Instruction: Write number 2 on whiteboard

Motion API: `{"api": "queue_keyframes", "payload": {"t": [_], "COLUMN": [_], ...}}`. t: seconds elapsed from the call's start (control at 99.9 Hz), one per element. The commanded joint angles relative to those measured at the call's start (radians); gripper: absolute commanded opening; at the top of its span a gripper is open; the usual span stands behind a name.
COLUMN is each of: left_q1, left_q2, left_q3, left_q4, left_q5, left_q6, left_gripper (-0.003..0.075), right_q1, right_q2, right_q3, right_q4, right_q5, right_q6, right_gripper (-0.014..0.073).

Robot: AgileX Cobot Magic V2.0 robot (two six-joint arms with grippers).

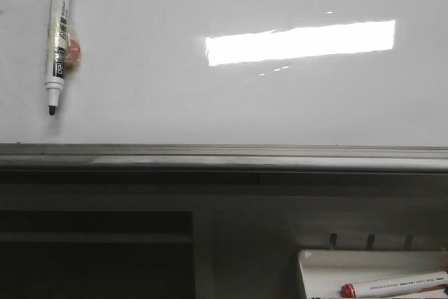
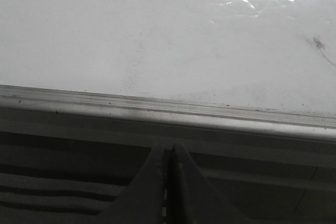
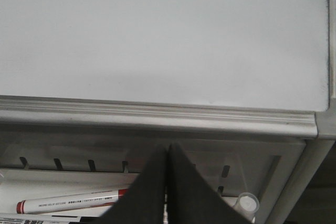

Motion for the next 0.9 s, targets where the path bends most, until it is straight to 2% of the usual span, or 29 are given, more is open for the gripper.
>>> {"api": "queue_keyframes", "payload": {"t": [0.0,0.791,0.891], "left_q1": [0.002,0.002,0.002], "left_q2": [-0.026,-0.026,-0.026], "left_q3": [0.011,0.011,0.011], "left_q4": [0.000,0.000,0.002], "left_q5": [-0.060,-0.060,-0.068], "left_q6": [-0.010,-0.010,-0.010], "left_gripper": [-0.0020,-0.0020,-0.0020], "right_q1": [-0.004,-0.004,-0.004], "right_q2": [-0.021,-0.021,-0.021], "right_q3": [0.025,0.025,0.025], "right_q4": [0.001,-0.003,-0.003], "right_q5": [-0.020,-0.020,-0.055], "right_q6": [-0.003,-0.003,-0.003], "right_gripper": [-0.0063,-0.0063,-0.0063]}}
